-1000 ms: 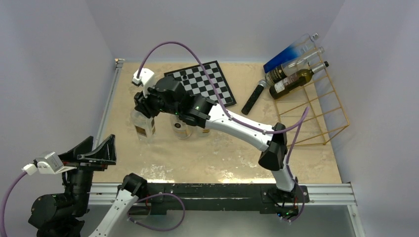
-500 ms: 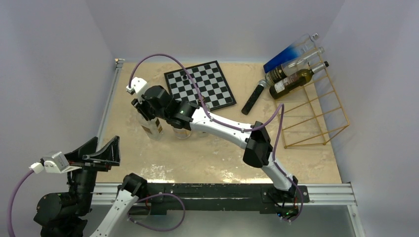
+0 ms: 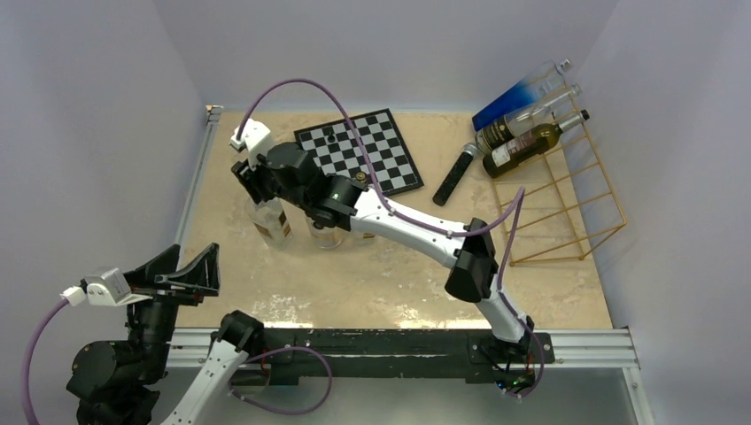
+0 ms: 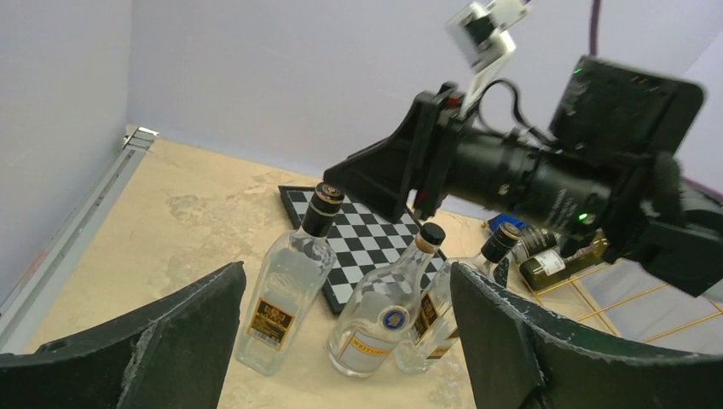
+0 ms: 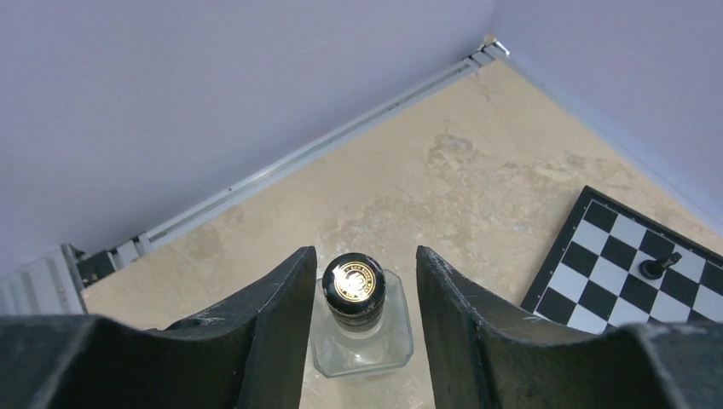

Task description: Take the wine bottle off the wine rack

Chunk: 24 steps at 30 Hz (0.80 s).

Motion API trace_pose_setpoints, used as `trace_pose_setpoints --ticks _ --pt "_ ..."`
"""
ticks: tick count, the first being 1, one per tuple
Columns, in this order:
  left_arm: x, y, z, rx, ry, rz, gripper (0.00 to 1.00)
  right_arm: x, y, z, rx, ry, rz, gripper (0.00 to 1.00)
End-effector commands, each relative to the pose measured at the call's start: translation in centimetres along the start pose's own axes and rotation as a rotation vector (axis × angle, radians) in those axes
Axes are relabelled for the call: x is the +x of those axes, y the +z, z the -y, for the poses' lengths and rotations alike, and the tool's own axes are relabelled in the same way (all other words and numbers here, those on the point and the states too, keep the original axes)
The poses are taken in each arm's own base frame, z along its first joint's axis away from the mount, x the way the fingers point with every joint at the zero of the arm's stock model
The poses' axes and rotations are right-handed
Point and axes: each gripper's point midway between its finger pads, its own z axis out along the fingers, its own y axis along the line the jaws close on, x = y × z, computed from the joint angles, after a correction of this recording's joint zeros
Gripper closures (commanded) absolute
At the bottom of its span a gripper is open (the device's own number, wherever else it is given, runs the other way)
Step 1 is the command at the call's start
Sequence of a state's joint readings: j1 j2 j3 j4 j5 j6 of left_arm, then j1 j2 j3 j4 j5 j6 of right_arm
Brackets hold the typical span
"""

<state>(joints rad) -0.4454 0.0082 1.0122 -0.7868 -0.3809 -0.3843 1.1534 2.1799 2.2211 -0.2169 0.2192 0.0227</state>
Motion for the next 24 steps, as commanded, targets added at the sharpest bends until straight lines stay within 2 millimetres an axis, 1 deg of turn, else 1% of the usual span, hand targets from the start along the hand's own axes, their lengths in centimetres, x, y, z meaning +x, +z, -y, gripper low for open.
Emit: trace_pose_setpoints --ticks 1,3,4,6,8,9,12,13,14,16,18,19,20,21,23,24 --pt "0.3 0.7 0.8 0.029 0.017 -0.029 0.07 -10.6 -6.1 1.5 0.025 0.076 0.204 0.48" --pt "0.6 1.1 1.0 0.033 0.035 -0.046 0.07 -11.5 -8.2 2.2 0.041 0.099 0.207 0.44" --pt "0.9 1.4 1.1 0.034 0.047 -0.064 0.06 -12.1 -9.5 2.8 0.063 0.109 0.216 0.43" --pt "1.8 2.1 1.7 0.053 0.073 -0.112 0.06 -13.2 -12.3 4.8 0.137 0.122 0.24 0.42" --pt "3.0 2.9 2.6 0.089 0.091 -0.161 0.06 -14.1 -15.0 7.3 0.232 0.109 0.262 0.42" --pt "3.7 3.3 3.1 0.115 0.099 -0.185 0.06 -14.6 -16.4 8.6 0.283 0.097 0.279 0.44" --pt "6.0 4.5 4.5 0.186 0.11 -0.252 0.05 -14.6 -20.0 13.5 0.46 0.074 0.293 0.46" --pt "6.8 4.9 4.8 0.201 0.112 -0.272 0.05 -14.2 -21.0 15.2 0.515 0.076 0.289 0.46" --pt "7.8 5.3 4.9 0.204 0.112 -0.295 0.04 -13.9 -22.1 17.6 0.581 0.084 0.288 0.46" --pt "9.4 5.8 4.9 0.203 0.105 -0.336 0.02 -12.4 -24.0 21.4 0.705 0.089 0.271 0.45" --pt "10.9 6.1 4.9 0.215 0.106 -0.369 0.01 -10.6 -26.8 25.9 0.88 0.106 0.249 0.44" --pt "11.7 6.2 4.9 0.221 0.108 -0.387 0.01 -9.4 -28.1 27.8 0.956 0.119 0.236 0.43" --pt "12.4 6.2 4.9 0.224 0.11 -0.403 0.01 -7.3 -29.1 29.9 1.032 0.124 0.201 0.42" --pt "12.8 6.3 4.8 0.226 0.112 -0.413 0.01 -5.9 -30.2 31.7 1.101 0.158 0.198 0.41" --pt "12.9 6.2 4.8 0.226 0.118 -0.426 0.01 -3.4 -32.4 35.3 1.238 0.176 0.179 0.4" --pt "13.0 6.2 4.8 0.224 0.119 -0.429 0.01 -2.6 -33.8 37.1 1.325 0.183 0.182 0.41"
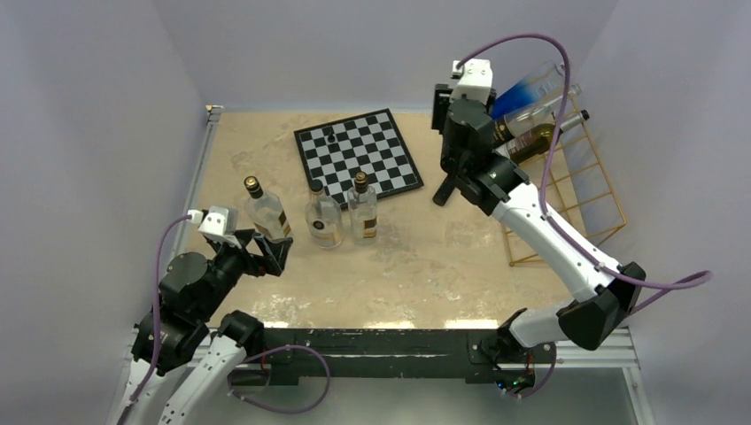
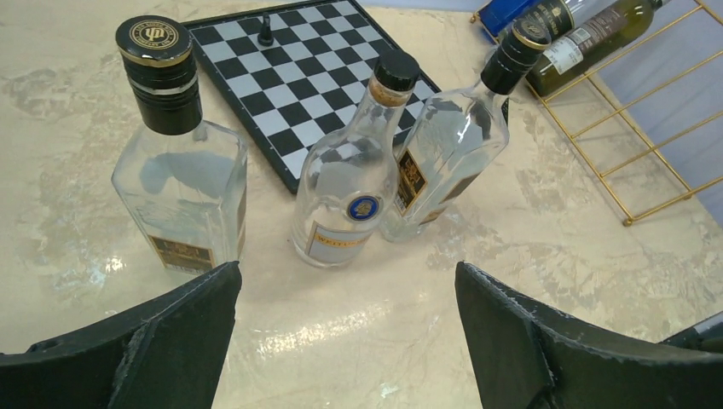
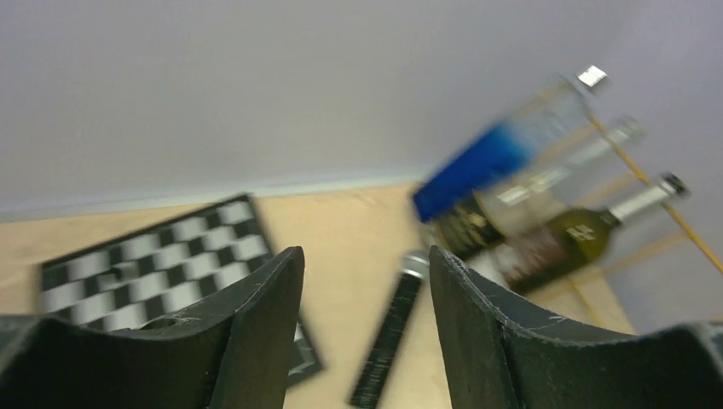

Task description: Take the wine bottle off the wine rack

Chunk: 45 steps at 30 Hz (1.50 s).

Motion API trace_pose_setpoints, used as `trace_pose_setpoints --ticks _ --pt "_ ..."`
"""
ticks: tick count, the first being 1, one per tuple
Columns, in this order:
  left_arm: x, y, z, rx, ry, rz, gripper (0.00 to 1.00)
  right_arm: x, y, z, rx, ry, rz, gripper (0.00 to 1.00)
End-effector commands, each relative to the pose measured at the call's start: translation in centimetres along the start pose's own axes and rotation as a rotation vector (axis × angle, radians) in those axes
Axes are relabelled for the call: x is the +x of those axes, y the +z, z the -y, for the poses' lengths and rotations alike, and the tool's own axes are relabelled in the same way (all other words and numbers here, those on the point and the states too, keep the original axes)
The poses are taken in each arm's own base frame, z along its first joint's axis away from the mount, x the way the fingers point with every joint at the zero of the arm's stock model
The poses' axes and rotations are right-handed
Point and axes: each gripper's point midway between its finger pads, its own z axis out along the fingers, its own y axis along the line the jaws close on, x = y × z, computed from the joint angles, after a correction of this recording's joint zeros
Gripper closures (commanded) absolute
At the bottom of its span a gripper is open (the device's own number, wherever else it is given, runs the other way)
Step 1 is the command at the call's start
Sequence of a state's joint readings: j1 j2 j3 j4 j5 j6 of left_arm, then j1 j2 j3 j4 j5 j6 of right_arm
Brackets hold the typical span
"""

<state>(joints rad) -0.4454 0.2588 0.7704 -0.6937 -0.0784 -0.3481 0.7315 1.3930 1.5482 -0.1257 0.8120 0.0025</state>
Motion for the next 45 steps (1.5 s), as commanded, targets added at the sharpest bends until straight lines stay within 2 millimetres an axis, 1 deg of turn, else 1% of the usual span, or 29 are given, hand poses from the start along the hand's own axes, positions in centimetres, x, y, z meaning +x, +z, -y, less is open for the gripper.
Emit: trace_pose_setpoints --ticks 1,4,7,8,11,16,20,22,23,24,29,32,35,36,40,43,45 --pt "-1.2 0.1 1.3 0.067 0.012 0.037 0.01 2.8 2.6 10.0 0.412 0.025 0.003 0.41" --pt "-1.0 -0.2 1.5 0.087 0.028 0.041 0.01 4.2 4.7 14.7 0.599 0.032 0.001 0.42" --pt "-1.2 -0.6 1.6 0.097 0.025 0.067 0.01 6.0 6.7 18.1 0.706 0.026 -0.043 0.42" --pt "-1.3 -0.8 1.6 0.101 0.025 0.075 0.01 7.1 7.7 19.5 0.74 0.019 -0.073 0.41" --pt "-1.6 -1.3 1.7 0.109 0.026 0.099 0.01 8.6 9.1 22.2 0.808 0.042 -0.136 0.41" --pt "-2.0 -2.2 1.7 0.116 0.025 0.132 0.02 9.7 11.5 25.7 0.889 0.055 -0.155 0.41" --pt "-2.7 -3.0 1.0 0.088 0.01 0.193 0.02 10.3 13.3 27.6 0.952 0.035 -0.174 0.42" --pt "-2.9 -3.3 0.8 0.076 0.004 0.211 0.02 10.9 14.1 28.1 0.973 0.034 -0.178 0.42" --pt "-2.9 -3.4 0.7 0.072 0.001 0.217 0.02 11.5 14.6 28.2 0.984 0.034 -0.181 0.42" --pt "-3.0 -3.6 0.5 0.066 -0.002 0.224 0.02 11.6 14.8 28.4 0.997 0.045 -0.172 0.42" --pt "-3.3 -4.0 0.0 0.037 -0.016 0.246 0.02 14.0 15.7 30.0 1.05 0.101 -0.191 0.43" --pt "-3.3 -4.1 -0.1 0.033 -0.021 0.251 0.02 15.0 16.4 30.8 1.066 0.11 -0.198 0.43" --pt "-3.3 -4.0 -0.1 0.031 -0.02 0.249 0.02 15.9 17.2 30.8 1.066 0.103 -0.204 0.43" --pt "-3.3 -3.9 -0.2 0.03 -0.02 0.246 0.02 16.2 17.2 32.1 1.088 0.111 -0.207 0.43" --pt "-3.1 -3.5 -0.2 0.02 -0.018 0.227 0.02 17.8 17.1 33.6 1.115 0.166 -0.214 0.43" --pt "-3.0 -3.4 -0.1 0.025 -0.019 0.22 0.02 18.2 16.8 34.7 1.14 0.169 -0.214 0.43" --pt "-3.0 -3.3 -0.1 0.026 -0.019 0.221 0.02 18.6 16.7 35.0 1.144 0.174 -0.22 0.43"
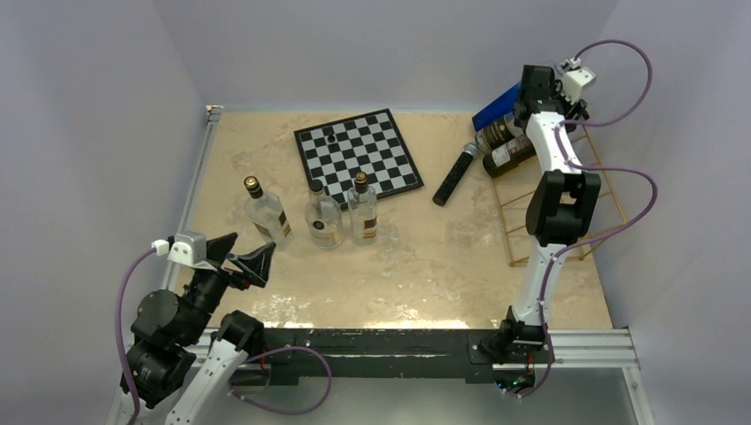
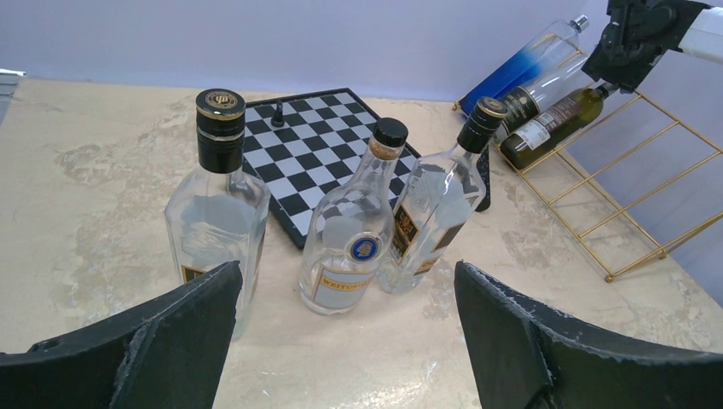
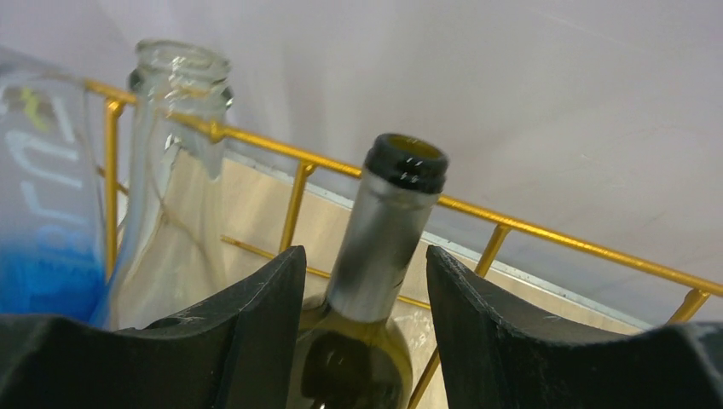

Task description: Take the wine bottle off the wine rack

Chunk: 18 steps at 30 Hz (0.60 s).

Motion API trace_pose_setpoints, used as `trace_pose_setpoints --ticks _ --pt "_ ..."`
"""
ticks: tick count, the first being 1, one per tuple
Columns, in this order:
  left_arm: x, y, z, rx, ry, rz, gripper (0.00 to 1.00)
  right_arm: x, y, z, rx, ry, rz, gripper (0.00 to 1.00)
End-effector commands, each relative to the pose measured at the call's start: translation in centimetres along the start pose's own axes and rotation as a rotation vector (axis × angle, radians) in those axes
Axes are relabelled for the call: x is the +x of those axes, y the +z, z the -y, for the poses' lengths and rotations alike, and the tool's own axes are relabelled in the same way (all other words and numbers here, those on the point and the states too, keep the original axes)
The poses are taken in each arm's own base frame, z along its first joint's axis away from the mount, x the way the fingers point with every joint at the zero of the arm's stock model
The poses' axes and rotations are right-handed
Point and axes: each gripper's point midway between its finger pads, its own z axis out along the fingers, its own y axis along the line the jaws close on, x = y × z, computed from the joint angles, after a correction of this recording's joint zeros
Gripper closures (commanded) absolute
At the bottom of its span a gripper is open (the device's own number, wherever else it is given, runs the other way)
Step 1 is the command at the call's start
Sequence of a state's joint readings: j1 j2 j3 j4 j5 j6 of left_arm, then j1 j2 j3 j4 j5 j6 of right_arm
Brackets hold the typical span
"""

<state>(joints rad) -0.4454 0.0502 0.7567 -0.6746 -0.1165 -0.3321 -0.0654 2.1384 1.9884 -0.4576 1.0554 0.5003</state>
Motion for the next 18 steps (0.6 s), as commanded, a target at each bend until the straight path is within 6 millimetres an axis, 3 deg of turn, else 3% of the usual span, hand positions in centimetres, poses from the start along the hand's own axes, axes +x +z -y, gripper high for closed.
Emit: trace_pose_setpoints --ticks 1,10,15,18 --pt "-0.3 0.6 0.2 0.0 -0.014 0.004 0.02 -1.9 0.5 0.7 0.024 0.11 0.021 0.43" --pt "-0.4 0.5 -0.1 -0.016 -0.019 0.012 0.02 -1.7 1.6 -0.5 0.005 0.112 0.025 0.46" --pt "-0.4 0.4 -0.2 -0.021 -0.02 0.016 0.02 -1.8 1.6 -0.6 -0.009 0.117 0.027 0.55" --pt "-0.4 0.4 -0.2 -0.021 -0.02 0.008 0.02 -2.1 1.3 -0.4 -0.018 0.127 0.03 0.76"
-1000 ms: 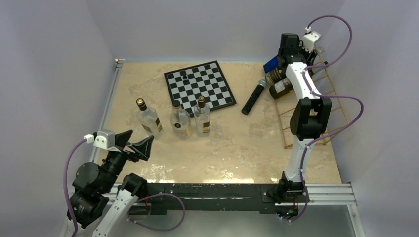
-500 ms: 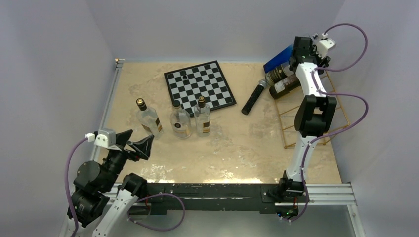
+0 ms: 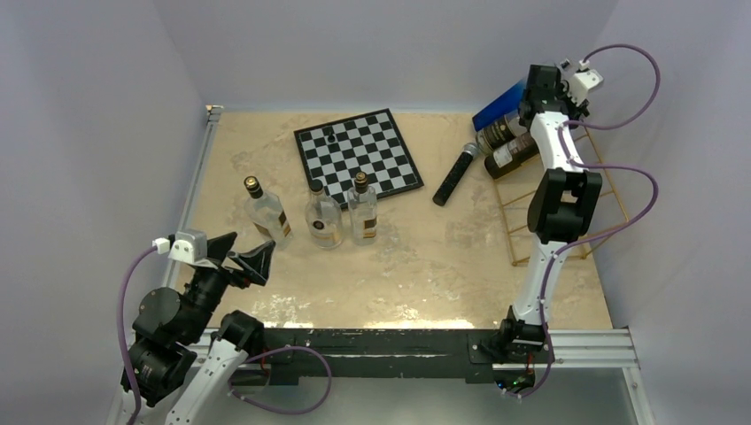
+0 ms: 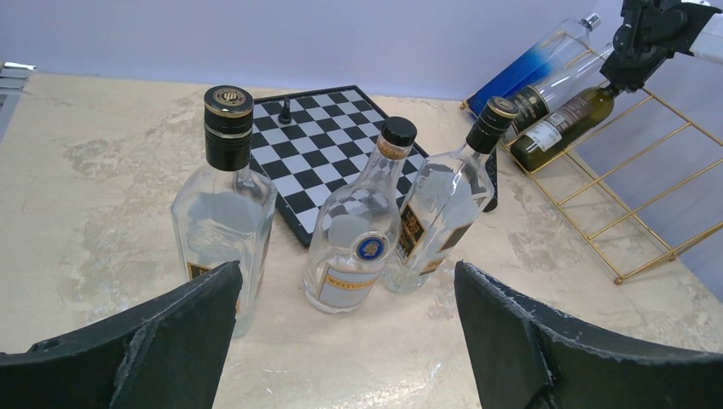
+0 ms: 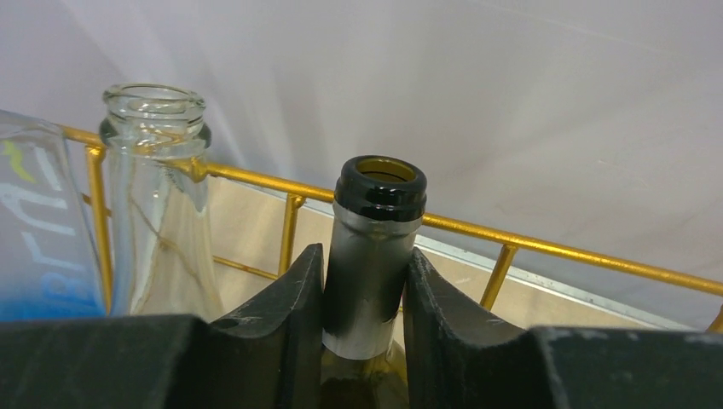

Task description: Take the wine bottle off the wine rack

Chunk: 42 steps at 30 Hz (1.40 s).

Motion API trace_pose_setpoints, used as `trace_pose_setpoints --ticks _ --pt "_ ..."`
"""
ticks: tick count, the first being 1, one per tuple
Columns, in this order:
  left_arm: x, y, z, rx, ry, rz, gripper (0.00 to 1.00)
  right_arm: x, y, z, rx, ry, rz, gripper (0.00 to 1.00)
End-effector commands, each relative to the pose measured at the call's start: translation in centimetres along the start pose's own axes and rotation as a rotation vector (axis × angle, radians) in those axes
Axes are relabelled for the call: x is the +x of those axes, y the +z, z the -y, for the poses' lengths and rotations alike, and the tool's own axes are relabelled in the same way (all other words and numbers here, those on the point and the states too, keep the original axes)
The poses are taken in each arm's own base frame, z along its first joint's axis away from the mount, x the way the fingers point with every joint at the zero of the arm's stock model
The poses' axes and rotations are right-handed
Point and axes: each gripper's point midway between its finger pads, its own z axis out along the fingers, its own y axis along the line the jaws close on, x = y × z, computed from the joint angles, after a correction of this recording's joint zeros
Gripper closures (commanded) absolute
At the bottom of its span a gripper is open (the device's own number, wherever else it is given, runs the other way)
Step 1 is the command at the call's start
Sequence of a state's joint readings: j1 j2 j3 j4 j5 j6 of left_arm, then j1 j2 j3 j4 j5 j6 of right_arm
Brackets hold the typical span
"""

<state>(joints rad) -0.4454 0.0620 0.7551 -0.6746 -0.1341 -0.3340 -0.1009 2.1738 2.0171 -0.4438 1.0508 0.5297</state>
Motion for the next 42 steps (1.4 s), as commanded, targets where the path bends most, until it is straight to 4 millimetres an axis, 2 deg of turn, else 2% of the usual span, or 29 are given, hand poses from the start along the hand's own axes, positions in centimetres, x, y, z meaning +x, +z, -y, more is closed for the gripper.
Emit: trace_pose_setpoints --ticks 1,5,12,20,25,26,35,39,42 --pt "-0.5 0.2 0.2 0.001 -0.021 0.015 0.02 -2.4 -0.8 -0.7 -0.054 0.091 0.032 0.82" --pt "-0.5 0.1 0.2 0.001 -0.021 0.018 0.02 -3.8 -2.1 -0.3 -0.096 0.145 0.056 1.0" --pt "-0.5 0.1 0.3 0.012 -0.013 0.018 0.02 -5.3 -4.0 0.3 -0.14 0.21 0.113 1.0" --pt "-0.4 0.1 0.5 0.022 -0.011 0.014 0.02 -7.1 -6.3 0.0 -0.157 0.255 0.168 1.0" --pt "-0.5 0.1 0.6 0.028 -0.007 0.015 0.02 -9.1 -7.5 0.1 -0.161 0.27 0.237 1.0" --pt "-0.5 0.1 0.6 0.027 -0.006 0.015 0.02 -9.1 -8.6 -0.6 -0.183 0.266 0.244 1.0" --pt "-0.5 0.0 0.6 0.031 0.0 0.018 0.02 -10.9 -12.2 -1.3 -0.211 0.218 0.34 1.0" --pt "-0.6 0.0 0.4 0.023 0.004 0.023 0.02 -11.7 -14.3 -1.3 -0.216 0.181 0.409 1.0" --pt "-0.6 -0.1 0.3 0.019 0.003 0.025 0.02 -13.2 -15.9 -1.0 -0.218 0.19 0.463 1.0"
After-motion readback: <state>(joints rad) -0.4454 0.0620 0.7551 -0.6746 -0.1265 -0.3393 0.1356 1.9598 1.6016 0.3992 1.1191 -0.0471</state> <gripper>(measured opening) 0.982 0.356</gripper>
